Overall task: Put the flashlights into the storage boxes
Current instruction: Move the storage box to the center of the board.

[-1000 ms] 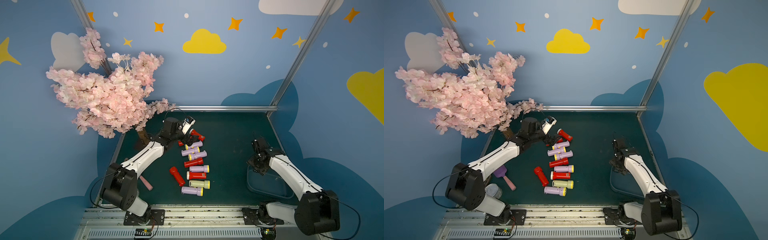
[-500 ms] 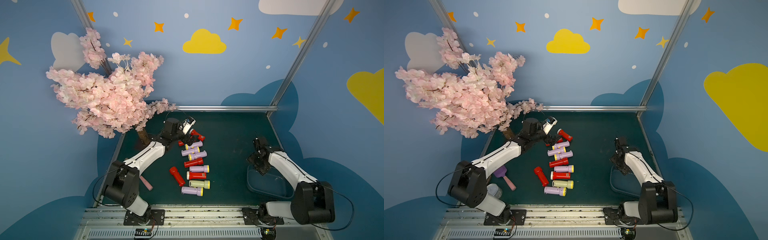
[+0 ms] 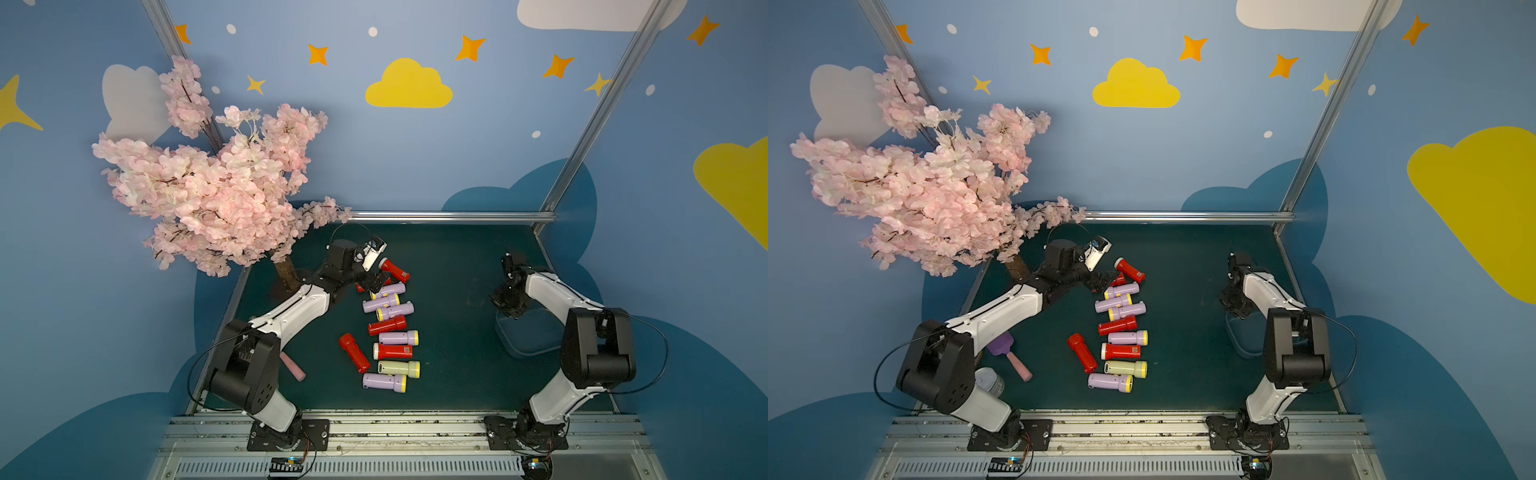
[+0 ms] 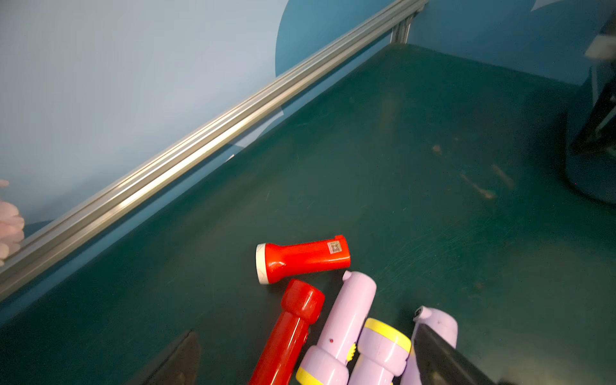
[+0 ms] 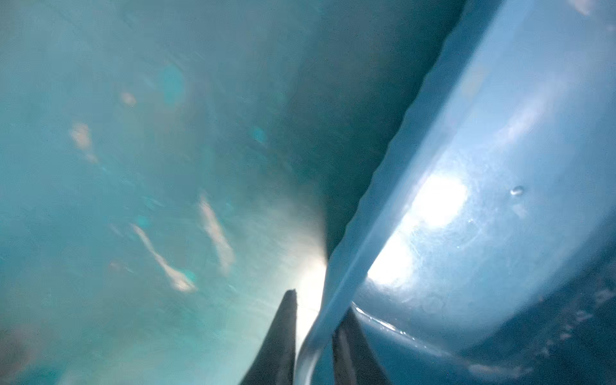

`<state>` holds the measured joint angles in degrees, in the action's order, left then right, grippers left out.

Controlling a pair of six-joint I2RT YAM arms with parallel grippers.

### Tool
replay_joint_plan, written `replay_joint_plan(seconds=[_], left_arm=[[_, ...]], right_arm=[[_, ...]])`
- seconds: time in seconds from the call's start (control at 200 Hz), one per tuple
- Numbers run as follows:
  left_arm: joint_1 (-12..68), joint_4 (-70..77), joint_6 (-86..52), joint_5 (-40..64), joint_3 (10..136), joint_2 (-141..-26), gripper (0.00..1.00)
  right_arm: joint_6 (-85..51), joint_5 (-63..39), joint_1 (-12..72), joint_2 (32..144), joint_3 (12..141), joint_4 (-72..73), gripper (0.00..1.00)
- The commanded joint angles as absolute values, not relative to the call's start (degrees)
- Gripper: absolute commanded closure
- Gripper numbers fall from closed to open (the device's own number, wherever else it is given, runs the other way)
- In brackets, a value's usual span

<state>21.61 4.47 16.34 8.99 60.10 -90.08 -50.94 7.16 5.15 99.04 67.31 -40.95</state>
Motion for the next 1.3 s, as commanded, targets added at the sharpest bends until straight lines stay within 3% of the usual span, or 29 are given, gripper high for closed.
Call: replay_joint_plan(seconds=[0.0, 0.255, 0.591, 1.051, 1.296], left_arm=[[20.6, 4.3, 17.5, 7.0, 59.1, -87.7, 0.01], [18.2, 4.9, 17.9, 5.3, 58.1, -86.0, 0.01], [16.6, 5.0, 16.1, 4.5, 56.5, -84.4, 0.01], [17.1, 4.5, 11.0, 5.4, 52.3, -81.3, 0.01], [18.3, 3.8, 10.1, 6.6, 51.9, -80.7, 0.01]], right_arm=[[-50.0, 5.0, 6.2, 103.7, 73.5, -40.4, 0.82], [-44.8, 1.7, 12.3, 119.4, 95.7, -47.8, 0.93], [-36.3, -3.7, 21.0, 129.7, 111.7, -55.6, 0.90], [-25.8, -9.0, 26.5, 128.2, 105.2, -58.3, 0.86], [-20.9, -4.1, 29.4, 126.6, 103.1, -60.1, 0.77]])
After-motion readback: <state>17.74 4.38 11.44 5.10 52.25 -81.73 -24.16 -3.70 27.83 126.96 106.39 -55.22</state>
